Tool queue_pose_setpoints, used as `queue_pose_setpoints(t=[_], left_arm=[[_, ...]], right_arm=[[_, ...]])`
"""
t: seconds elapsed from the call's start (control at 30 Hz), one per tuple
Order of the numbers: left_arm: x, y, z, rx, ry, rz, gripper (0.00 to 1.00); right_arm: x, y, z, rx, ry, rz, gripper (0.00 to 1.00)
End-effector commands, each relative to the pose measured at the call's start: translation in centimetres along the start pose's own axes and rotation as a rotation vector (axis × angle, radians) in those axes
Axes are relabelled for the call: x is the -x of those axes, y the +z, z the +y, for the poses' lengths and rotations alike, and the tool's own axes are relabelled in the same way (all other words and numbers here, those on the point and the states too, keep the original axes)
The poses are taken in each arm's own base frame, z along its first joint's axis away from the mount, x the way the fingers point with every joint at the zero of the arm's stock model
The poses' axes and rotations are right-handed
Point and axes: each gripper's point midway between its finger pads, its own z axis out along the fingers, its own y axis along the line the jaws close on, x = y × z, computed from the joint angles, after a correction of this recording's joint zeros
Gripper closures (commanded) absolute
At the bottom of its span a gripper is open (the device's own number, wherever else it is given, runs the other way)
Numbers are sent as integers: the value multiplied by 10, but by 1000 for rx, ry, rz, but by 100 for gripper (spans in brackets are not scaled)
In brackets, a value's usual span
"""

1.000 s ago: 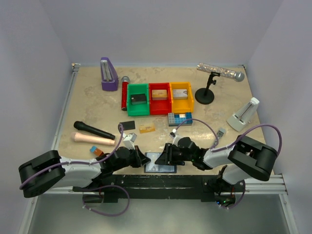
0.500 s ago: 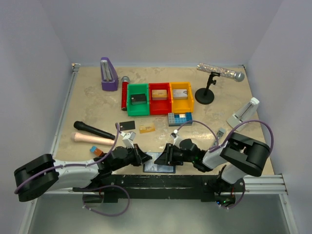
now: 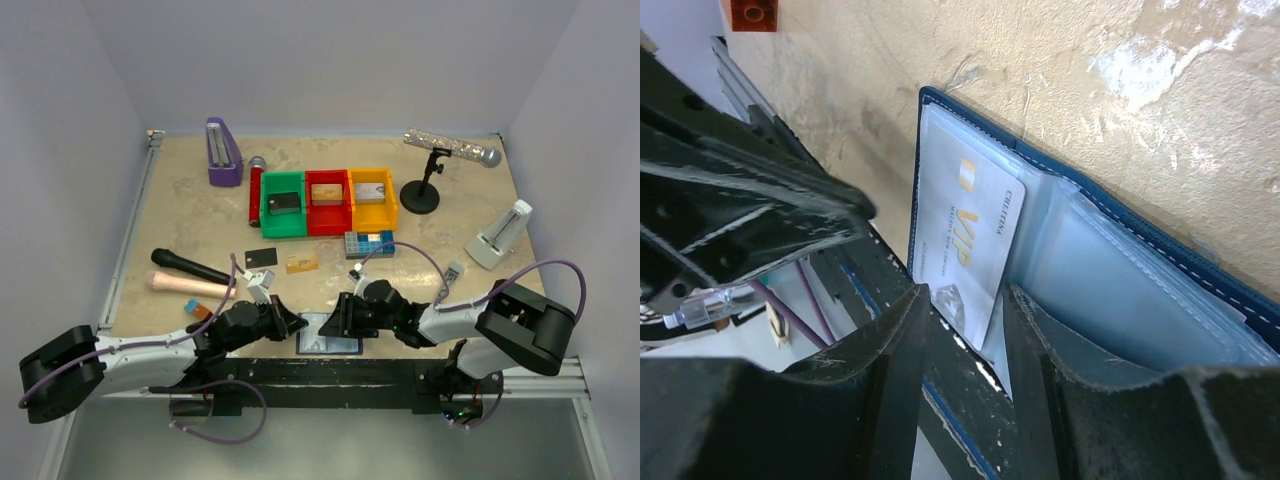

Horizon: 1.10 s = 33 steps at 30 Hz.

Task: Take the credit cards out of the card holder
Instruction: Remove the credit card from the card holder.

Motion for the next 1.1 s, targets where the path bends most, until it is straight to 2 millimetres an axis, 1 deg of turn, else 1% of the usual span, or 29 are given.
queue_pose_setpoints(t=[0.0,0.1,0.2,0.47,0.6,0.77,1.07], left_arm=[[-21,0,27,42,18,58,100],[-26,2,31,56,11,80,100],[-28,3,33,60,3,83,100],[-30,3,39,78,2,85,100],[-32,2,43,87,0,88,100],[-32,1,45,90,-3,86,100],[-33,0,48,97,-5,86,100]], right_arm=[[7,-1,1,-21,-38,-26,59],[9,-2,9,9,-50,-30,59],[10,-4,15,37,-59,-34,59],[9,-2,25,78,-72,-18,60],[6,0,17,45,-63,-4,60],[-1,3,2,-1,-46,23,61],[-2,4,-7,-45,-31,25,61]])
